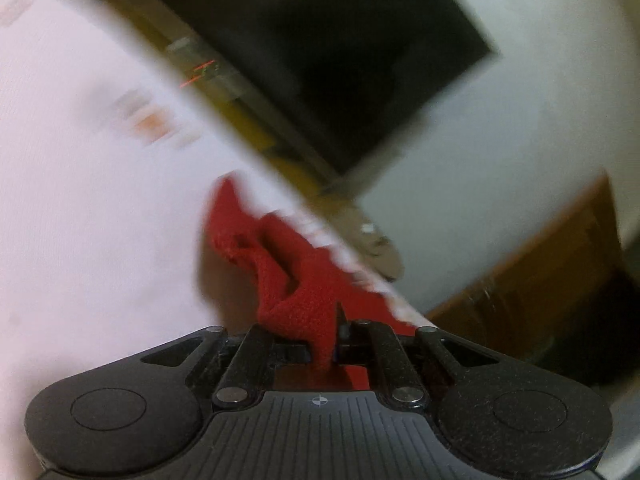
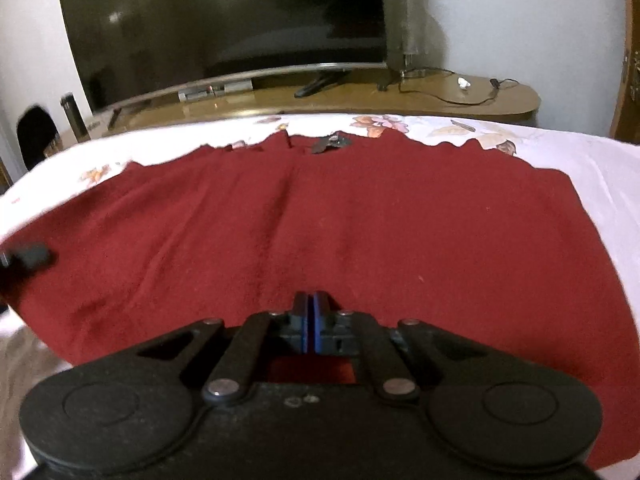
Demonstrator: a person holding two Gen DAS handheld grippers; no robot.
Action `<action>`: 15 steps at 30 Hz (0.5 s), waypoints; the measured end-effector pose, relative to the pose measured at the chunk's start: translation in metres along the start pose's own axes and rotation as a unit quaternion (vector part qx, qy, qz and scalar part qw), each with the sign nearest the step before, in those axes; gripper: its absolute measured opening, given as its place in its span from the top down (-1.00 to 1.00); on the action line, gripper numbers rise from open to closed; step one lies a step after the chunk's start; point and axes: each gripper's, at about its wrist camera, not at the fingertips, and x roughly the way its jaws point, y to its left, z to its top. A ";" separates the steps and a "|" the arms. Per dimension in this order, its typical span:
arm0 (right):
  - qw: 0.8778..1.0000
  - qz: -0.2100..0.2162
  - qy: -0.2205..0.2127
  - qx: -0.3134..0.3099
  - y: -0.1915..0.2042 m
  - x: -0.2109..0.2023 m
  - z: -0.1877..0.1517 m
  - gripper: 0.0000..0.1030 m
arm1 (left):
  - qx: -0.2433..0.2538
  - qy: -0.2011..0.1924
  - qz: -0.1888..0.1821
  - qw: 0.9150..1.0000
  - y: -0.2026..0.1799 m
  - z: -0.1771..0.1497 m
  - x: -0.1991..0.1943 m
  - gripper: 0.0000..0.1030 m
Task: Fold small clothes
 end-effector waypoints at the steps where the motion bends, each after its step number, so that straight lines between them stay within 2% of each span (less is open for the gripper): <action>1: 1.000 0.009 -0.005 0.013 -0.004 -0.001 -0.002 0.96 | 0.030 0.000 -0.011 0.999 -0.022 0.005 0.003 0.84; 5: 0.995 0.057 -0.005 0.079 -0.029 -0.001 -0.005 1.00 | 0.128 0.034 -0.084 0.988 -0.112 0.006 0.033 0.84; 7: 0.986 0.097 0.010 0.137 -0.050 0.004 -0.001 1.00 | 0.155 0.064 -0.114 0.979 -0.150 -0.009 0.056 0.84; 8: 0.975 0.116 0.013 0.187 -0.068 0.001 0.000 1.00 | 0.169 0.084 -0.129 0.974 -0.167 -0.020 0.070 0.84; 9: 0.965 0.122 -0.002 0.234 -0.088 -0.009 -0.003 0.98 | 0.175 0.105 -0.139 0.969 -0.178 -0.031 0.083 0.84; 10: 0.956 0.123 -0.020 0.267 -0.108 -0.021 -0.007 0.91 | 0.175 0.129 -0.151 0.964 -0.189 -0.047 0.100 0.84; 11: 0.943 0.121 -0.036 0.307 -0.137 -0.036 -0.015 0.70 | 0.174 0.152 -0.160 0.960 -0.195 -0.062 0.117 0.84; 12: 0.934 0.119 -0.044 0.335 -0.160 -0.048 -0.022 0.62 | 0.170 0.178 -0.166 0.955 -0.199 -0.080 0.136 0.84; 13: 0.923 0.118 -0.050 0.363 -0.184 -0.060 -0.033 0.65 | 0.160 0.212 -0.161 0.951 -0.199 -0.099 0.158 0.84; 15: 0.893 0.123 -0.062 0.428 -0.232 -0.084 -0.058 0.58 | 0.149 0.286 -0.135 0.937 -0.191 -0.137 0.197 0.83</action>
